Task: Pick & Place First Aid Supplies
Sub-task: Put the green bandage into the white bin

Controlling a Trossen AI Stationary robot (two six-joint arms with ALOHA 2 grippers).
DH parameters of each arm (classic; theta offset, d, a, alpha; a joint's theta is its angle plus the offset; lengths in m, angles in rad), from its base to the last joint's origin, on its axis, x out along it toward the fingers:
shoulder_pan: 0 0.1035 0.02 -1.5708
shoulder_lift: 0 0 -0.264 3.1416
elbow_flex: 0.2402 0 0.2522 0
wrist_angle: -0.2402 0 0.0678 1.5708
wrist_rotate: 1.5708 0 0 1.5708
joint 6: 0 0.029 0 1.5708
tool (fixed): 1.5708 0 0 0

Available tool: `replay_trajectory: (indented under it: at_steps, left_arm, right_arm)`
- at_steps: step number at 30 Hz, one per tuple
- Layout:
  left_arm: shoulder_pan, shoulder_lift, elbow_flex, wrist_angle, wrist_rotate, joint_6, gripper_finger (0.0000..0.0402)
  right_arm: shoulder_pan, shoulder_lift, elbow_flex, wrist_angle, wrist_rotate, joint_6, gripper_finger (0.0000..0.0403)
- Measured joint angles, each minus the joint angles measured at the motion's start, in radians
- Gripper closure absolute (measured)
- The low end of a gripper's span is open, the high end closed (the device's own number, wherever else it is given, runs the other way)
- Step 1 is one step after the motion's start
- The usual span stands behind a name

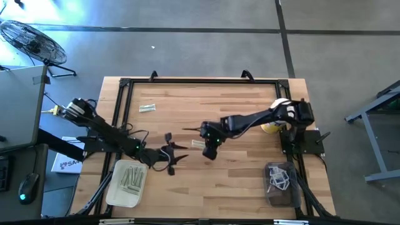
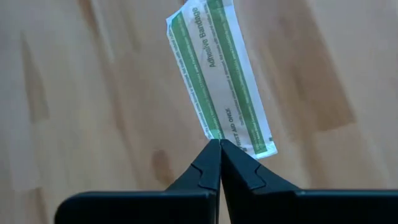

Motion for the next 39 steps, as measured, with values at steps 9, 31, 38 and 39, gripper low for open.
replay_trajectory:
  at_steps: [9, 31, 38, 39]
  left_arm:
    - [0.003, 0.117, 0.098, 0.002, -0.03, 0.07, 0.0217]
    - [0.003, 0.214, 0.201, -0.271, -0.097, 0.107, 0.027]
    - [0.003, 0.209, 0.201, -0.262, -0.061, 0.116, 0.0361]
    - [0.003, 0.209, 0.201, -0.261, -0.05, 0.123, 0.0373]
  right_arm:
    - [0.077, -0.006, 0.001, 0.032, -0.006, 0.076, 0.0402]
    - [0.099, -0.008, 0.002, 0.111, -0.119, 0.137, 0.0402]
    - [0.087, -0.008, 0.003, 0.105, -0.113, 0.134, 0.0402]
    - [0.085, -0.008, 0.003, 0.1, -0.11, 0.134, 0.0402]
